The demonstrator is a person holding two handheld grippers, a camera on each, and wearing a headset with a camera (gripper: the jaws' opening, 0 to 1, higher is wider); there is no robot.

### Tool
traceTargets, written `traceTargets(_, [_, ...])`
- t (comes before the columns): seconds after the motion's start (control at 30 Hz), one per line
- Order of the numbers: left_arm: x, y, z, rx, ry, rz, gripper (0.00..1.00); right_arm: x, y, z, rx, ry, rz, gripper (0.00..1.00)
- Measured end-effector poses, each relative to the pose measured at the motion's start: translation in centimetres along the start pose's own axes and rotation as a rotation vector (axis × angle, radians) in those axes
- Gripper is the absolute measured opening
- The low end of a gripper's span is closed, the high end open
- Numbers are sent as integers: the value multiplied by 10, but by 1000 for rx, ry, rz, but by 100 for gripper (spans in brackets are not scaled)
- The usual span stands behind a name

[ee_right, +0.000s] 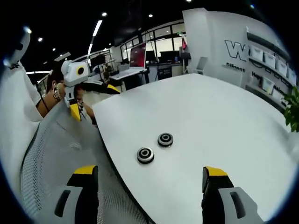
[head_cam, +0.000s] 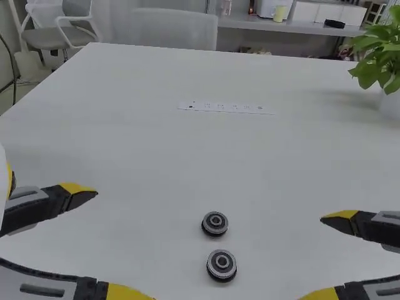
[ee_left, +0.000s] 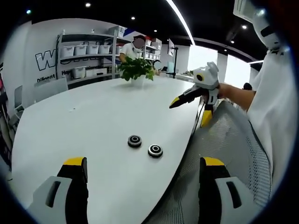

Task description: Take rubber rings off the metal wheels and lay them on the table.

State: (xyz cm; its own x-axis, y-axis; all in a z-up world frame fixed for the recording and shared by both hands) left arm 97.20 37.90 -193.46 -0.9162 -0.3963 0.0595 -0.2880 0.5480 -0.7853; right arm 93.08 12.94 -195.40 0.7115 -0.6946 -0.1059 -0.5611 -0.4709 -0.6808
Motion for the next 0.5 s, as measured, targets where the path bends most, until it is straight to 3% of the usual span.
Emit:
traceTargets(0.27, [-8, -24, -3, 33, -10, 77, 99, 6, -34, 0, 74, -2, -28, 90])
traceTargets(0.37, [-8, -36, -3, 98, 13, 73, 99, 9, -45, 2, 96, -11, -40, 89])
traceTargets(0.5, [-6, -43, -3, 133, 27, 85, 99, 12, -56, 6, 124, -28, -51, 87])
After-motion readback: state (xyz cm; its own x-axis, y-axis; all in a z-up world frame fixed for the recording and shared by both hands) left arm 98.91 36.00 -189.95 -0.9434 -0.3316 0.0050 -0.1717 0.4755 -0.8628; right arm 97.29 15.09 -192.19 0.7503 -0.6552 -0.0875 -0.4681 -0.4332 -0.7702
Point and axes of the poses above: the centre of the closed fingertips' face, and the gripper's own axes: z roughly forward along the fingers, x roughly to its right, y roughly out of its underside, the point moved 5 cm from there along -z, roughly backward along the fingers, and after that the axes turned 10 degrees about -x, right-handed, at the moved point
